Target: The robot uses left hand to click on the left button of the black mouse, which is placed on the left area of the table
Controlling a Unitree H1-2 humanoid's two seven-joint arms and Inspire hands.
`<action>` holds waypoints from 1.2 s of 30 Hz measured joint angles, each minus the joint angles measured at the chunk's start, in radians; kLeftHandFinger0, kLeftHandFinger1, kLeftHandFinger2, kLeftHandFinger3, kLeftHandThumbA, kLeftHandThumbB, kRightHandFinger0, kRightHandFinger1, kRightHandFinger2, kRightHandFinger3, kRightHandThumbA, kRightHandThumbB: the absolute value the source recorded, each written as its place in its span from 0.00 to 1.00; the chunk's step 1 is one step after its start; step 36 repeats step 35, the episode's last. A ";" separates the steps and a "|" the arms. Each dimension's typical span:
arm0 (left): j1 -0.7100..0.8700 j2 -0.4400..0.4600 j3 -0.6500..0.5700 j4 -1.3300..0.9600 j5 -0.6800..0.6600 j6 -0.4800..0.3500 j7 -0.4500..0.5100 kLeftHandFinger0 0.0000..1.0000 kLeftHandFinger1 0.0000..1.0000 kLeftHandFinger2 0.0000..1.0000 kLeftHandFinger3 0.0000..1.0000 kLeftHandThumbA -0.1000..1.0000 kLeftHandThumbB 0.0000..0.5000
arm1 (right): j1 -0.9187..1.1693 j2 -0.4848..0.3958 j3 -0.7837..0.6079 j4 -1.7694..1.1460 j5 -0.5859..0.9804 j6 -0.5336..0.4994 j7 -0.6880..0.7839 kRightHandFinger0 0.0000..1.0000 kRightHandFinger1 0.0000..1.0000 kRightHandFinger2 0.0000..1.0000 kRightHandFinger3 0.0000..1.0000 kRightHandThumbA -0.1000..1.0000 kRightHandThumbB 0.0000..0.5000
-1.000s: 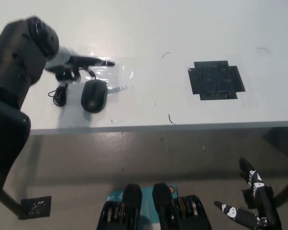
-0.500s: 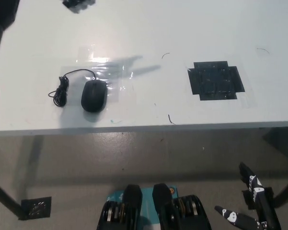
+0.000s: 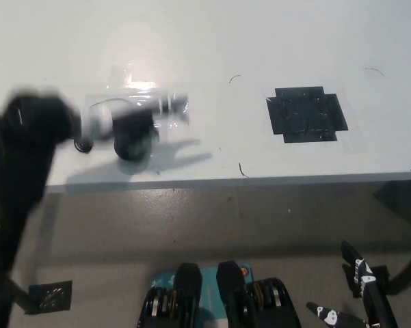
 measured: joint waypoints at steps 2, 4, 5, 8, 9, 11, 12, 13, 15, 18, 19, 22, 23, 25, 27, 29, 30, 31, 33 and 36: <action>0.117 -0.003 0.002 -0.065 -0.020 -0.003 0.010 0.73 1.00 1.00 1.00 1.00 0.18 | 0.003 0.001 0.000 0.006 0.000 0.000 0.000 0.97 1.00 1.00 1.00 1.00 0.24; 0.237 -0.003 0.006 -0.125 -0.044 -0.009 0.021 0.90 1.00 1.00 1.00 0.77 0.41 | 0.008 0.001 0.000 0.014 0.000 0.000 0.000 0.97 1.00 1.00 1.00 1.00 0.26; 0.300 -0.004 0.018 -0.161 -0.050 -0.014 0.031 0.65 0.82 1.00 1.00 0.60 0.28 | 0.010 0.001 0.000 0.016 0.000 0.000 0.000 0.97 1.00 1.00 1.00 1.00 0.26; 0.454 -0.006 0.053 -0.259 -0.075 -0.030 0.053 0.30 0.56 0.82 1.00 1.00 0.75 | 0.012 0.002 0.001 0.026 0.000 0.000 0.000 0.97 1.00 1.00 1.00 1.00 0.26; 0.482 -0.004 0.058 -0.282 -0.084 -0.034 0.057 0.04 0.15 0.44 1.00 1.00 0.91 | 0.012 0.003 0.001 0.028 0.000 0.000 0.000 0.97 1.00 1.00 1.00 1.00 0.27; 0.596 0.003 0.080 -0.362 -0.119 -0.046 0.074 0.00 0.01 0.10 1.00 1.00 0.96 | 0.016 0.004 0.001 0.034 0.000 0.000 0.000 0.98 1.00 1.00 1.00 1.00 0.29; 0.637 0.007 0.088 -0.391 -0.135 -0.049 0.079 0.00 0.00 0.00 1.00 1.00 1.00 | 0.018 0.004 0.001 0.036 0.000 0.000 0.000 1.00 1.00 1.00 1.00 1.00 0.28; 0.659 0.010 0.093 -0.409 -0.145 -0.050 0.082 0.00 0.00 0.00 1.00 1.00 0.63 | 0.019 0.005 0.001 0.038 0.000 0.000 0.000 0.99 1.00 1.00 1.00 1.00 0.27; 0.747 0.019 0.109 -0.488 -0.179 -0.053 0.097 0.00 0.00 0.00 1.00 1.00 0.73 | 0.024 0.006 0.002 0.045 0.000 0.000 0.000 0.98 1.00 1.00 1.00 1.00 0.28; 0.854 0.006 0.127 -0.608 -0.217 -0.054 0.119 0.00 0.00 0.00 1.00 1.00 0.61 | 0.029 0.012 0.002 0.055 0.000 0.000 0.000 0.98 1.00 1.00 1.00 1.00 0.29; 0.884 -0.010 0.135 -0.647 -0.227 -0.055 0.127 0.00 0.00 0.00 1.00 1.00 0.58 | 0.030 0.016 0.002 0.058 0.000 0.000 0.000 0.97 1.00 1.00 1.00 1.00 0.29; 0.978 -0.107 0.166 -0.762 -0.247 -0.089 0.165 0.49 0.27 0.23 1.00 1.00 0.35 | 0.035 0.023 0.003 0.063 0.001 0.000 0.000 0.97 1.00 1.00 1.00 1.00 0.28; 0.999 -0.145 0.170 -0.771 -0.251 -0.110 0.175 0.60 0.27 0.24 1.00 1.00 0.33 | 0.038 0.025 0.003 0.064 0.001 0.000 0.000 0.97 1.00 1.00 1.00 1.00 0.28; 1.029 -0.215 0.177 -0.757 -0.252 -0.146 0.196 0.85 0.67 0.70 1.00 1.00 0.25 | 0.042 0.031 0.004 0.066 0.001 0.000 0.000 0.99 1.00 1.00 1.00 1.00 0.27; 1.040 -0.264 0.190 -0.724 -0.250 -0.180 0.215 1.00 1.00 1.00 1.00 1.00 0.28 | 0.043 0.033 0.006 0.068 0.001 0.000 0.000 1.00 1.00 1.00 1.00 1.00 0.26; 1.039 -0.298 0.205 -0.674 -0.247 -0.215 0.238 1.00 1.00 1.00 1.00 1.00 0.41 | 0.044 0.033 0.009 0.070 0.001 0.000 0.000 1.00 1.00 1.00 1.00 1.00 0.30; 1.037 -0.309 0.211 -0.647 -0.244 -0.231 0.249 1.00 1.00 1.00 1.00 1.00 0.49 | 0.045 0.033 0.010 0.071 0.001 0.000 0.000 1.00 1.00 1.00 1.00 1.00 0.30; 1.036 -0.314 0.214 -0.630 -0.242 -0.241 0.256 1.00 1.00 1.00 1.00 1.00 0.51 | 0.045 0.034 0.011 0.071 0.001 0.000 0.000 1.00 1.00 1.00 1.00 1.00 0.29; 1.031 -0.326 0.225 -0.564 -0.233 -0.279 0.284 1.00 1.00 1.00 1.00 1.00 0.54 | 0.046 0.036 0.015 0.074 0.001 0.000 0.000 1.00 1.00 1.00 1.00 1.00 0.28; 1.027 -0.330 0.235 -0.519 -0.226 -0.305 0.304 1.00 1.00 1.00 1.00 1.00 0.55 | 0.048 0.037 0.018 0.075 0.001 0.000 0.000 1.00 1.00 1.00 1.00 1.00 0.26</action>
